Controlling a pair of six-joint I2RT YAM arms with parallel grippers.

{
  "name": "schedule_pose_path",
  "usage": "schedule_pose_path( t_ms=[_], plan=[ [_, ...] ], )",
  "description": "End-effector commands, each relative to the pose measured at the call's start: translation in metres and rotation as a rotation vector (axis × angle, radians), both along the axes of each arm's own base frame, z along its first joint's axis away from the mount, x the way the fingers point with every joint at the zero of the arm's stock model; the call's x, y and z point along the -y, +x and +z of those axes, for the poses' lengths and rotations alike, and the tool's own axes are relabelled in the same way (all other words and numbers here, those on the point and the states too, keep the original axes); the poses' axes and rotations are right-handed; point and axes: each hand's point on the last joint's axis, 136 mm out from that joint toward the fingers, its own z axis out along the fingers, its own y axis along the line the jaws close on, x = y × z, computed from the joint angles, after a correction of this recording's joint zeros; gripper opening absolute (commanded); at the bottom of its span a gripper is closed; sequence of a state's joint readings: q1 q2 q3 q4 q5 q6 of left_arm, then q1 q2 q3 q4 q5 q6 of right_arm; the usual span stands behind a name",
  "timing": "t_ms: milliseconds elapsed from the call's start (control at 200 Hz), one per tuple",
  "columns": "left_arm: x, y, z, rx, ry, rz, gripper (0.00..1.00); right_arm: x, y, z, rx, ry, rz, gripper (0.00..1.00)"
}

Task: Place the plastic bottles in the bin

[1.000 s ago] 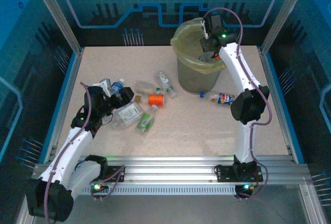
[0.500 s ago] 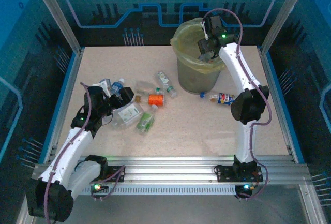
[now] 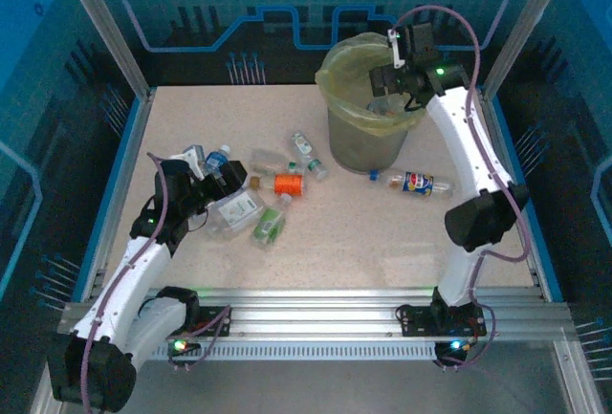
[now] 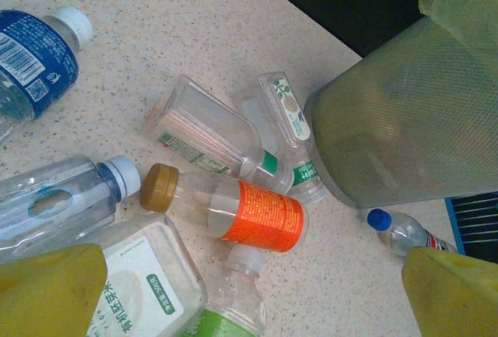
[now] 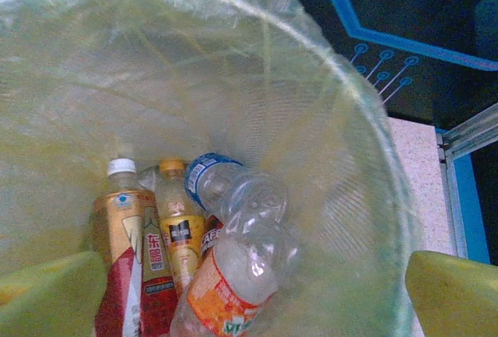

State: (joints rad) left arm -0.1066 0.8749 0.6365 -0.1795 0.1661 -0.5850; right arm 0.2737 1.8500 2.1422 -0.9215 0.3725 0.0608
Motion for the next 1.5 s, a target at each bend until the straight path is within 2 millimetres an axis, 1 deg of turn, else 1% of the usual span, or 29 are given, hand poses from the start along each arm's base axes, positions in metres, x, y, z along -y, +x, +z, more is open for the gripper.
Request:
schedule_pose_path(
  t_ms=[0, 80, 240, 420, 580, 705, 795, 925, 985, 1061, 1196, 1376, 1496],
  plan=[
    [-0.005, 0.0, 0.01, 0.021, 0.014, 0.015, 0.99, 0.01, -0.02, 0.011, 0.009, 0.054, -0.039, 1.0],
    [-0.005, 0.0, 0.009, 0.019, 0.012, 0.016, 0.99, 0.019, -0.032, 0.016, 0.02, 0.065, -0.076, 1.0],
    [-0.005, 0.001, 0.01, 0.023, 0.007, 0.018, 0.99, 0.042, -0.058, 0.016, 0.033, 0.103, -0.167, 1.0],
    [-0.004, 0.002, 0.009, 0.021, 0.002, 0.017, 0.99, 0.072, -0.089, 0.006, 0.028, 0.18, -0.27, 1.0],
    [-0.003, 0.004, 0.006, 0.014, -0.004, 0.014, 0.99, 0.096, -0.112, -0.01, 0.013, 0.232, -0.346, 1.0],
    [-0.001, 0.006, 0.006, 0.012, -0.009, 0.007, 0.99, 0.113, -0.126, -0.029, -0.011, 0.263, -0.403, 1.0],
    [-0.001, 0.006, 0.005, 0.013, -0.008, 0.005, 0.99, 0.12, -0.134, -0.045, -0.032, 0.298, -0.424, 1.0],
    [0.0, 0.006, 0.003, 0.012, -0.012, 0.0, 0.99, 0.129, -0.143, -0.074, -0.075, 0.358, -0.454, 1.0],
    [0.001, 0.007, 0.002, 0.008, -0.014, -0.003, 0.99, 0.131, -0.145, -0.089, -0.103, 0.388, -0.461, 1.0],
    [0.003, 0.008, 0.001, 0.004, -0.021, -0.012, 0.99, 0.133, -0.144, -0.112, -0.153, 0.43, -0.468, 1.0],
    [0.006, 0.011, -0.001, -0.007, -0.029, -0.028, 0.99, 0.136, -0.137, -0.15, -0.242, 0.483, -0.485, 1.0],
    [0.009, 0.013, -0.005, -0.021, -0.035, -0.038, 0.99, 0.139, -0.118, -0.191, -0.328, 0.522, -0.485, 1.0],
    [0.009, 0.013, -0.007, -0.026, -0.038, -0.037, 0.99, 0.141, -0.102, -0.209, -0.365, 0.528, -0.475, 1.0]
  ],
)
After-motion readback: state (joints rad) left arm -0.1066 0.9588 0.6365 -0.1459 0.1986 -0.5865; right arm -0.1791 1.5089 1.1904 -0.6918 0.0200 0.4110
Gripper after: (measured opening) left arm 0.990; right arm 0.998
